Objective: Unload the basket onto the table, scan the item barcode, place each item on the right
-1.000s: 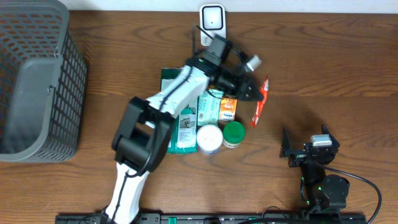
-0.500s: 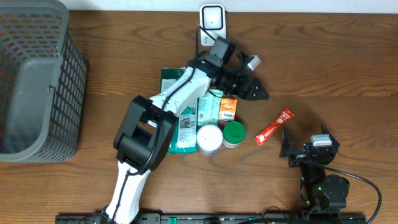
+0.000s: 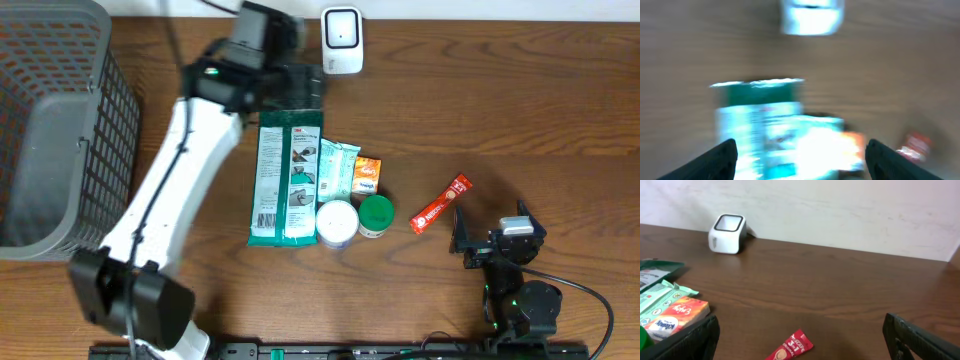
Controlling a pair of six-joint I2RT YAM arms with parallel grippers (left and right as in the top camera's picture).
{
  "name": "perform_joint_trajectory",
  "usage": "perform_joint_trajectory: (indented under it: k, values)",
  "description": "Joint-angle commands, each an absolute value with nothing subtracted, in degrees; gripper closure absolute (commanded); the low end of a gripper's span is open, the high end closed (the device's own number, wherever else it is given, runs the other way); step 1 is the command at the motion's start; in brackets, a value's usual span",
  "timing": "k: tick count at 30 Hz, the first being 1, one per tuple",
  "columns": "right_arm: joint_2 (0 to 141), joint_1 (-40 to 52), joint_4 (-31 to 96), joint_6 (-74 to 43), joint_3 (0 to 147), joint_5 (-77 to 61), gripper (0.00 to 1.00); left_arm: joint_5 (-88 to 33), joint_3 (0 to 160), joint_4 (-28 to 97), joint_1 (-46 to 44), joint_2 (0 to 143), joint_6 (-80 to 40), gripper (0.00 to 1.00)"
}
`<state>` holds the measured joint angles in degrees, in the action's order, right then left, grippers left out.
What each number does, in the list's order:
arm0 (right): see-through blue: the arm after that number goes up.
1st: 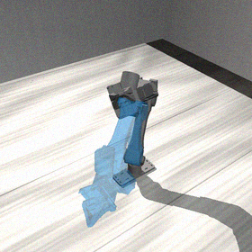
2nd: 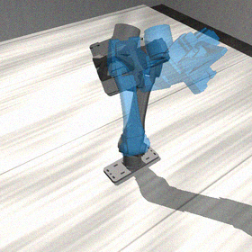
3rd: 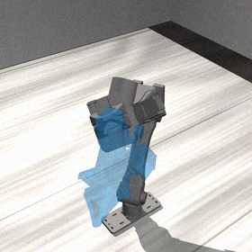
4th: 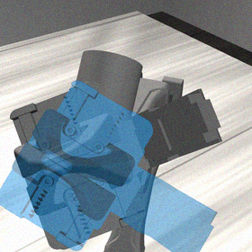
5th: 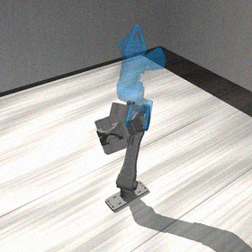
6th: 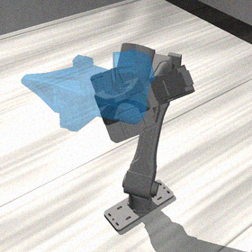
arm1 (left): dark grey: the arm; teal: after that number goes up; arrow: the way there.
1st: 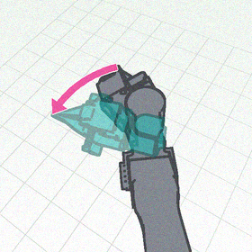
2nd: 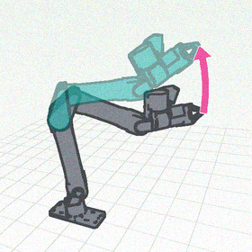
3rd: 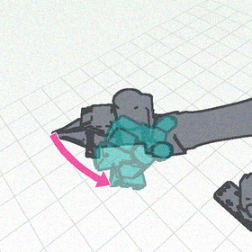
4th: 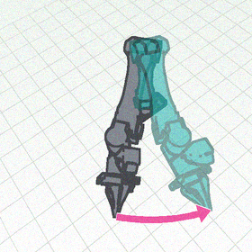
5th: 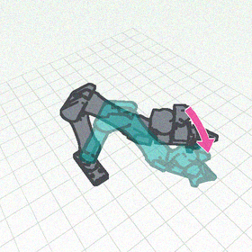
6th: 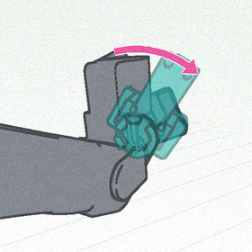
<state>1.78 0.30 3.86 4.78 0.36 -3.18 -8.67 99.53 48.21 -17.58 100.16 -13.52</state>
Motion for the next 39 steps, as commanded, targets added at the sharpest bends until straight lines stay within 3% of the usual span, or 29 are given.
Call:
perform_joint_trajectory:
  k: [1,11,39]
  values:
    - [1.8,0.3,4.1,4.1,0.3,-3.1,0.01,10.9,99.7,51.9,-14.0,100.6,-13.2,0.18]
    - [1.8,0.3,4.1,4.1,0.3,-3.1,0.01,11.4,99.6,56.5,-3.2,100.7,-13.3,0.18]
    - [1.8,0.3,4.1,4.1,0.3,-3.1,0.01,11.0,99.6,56.9,-2.9,100.7,-13.2,0.18]
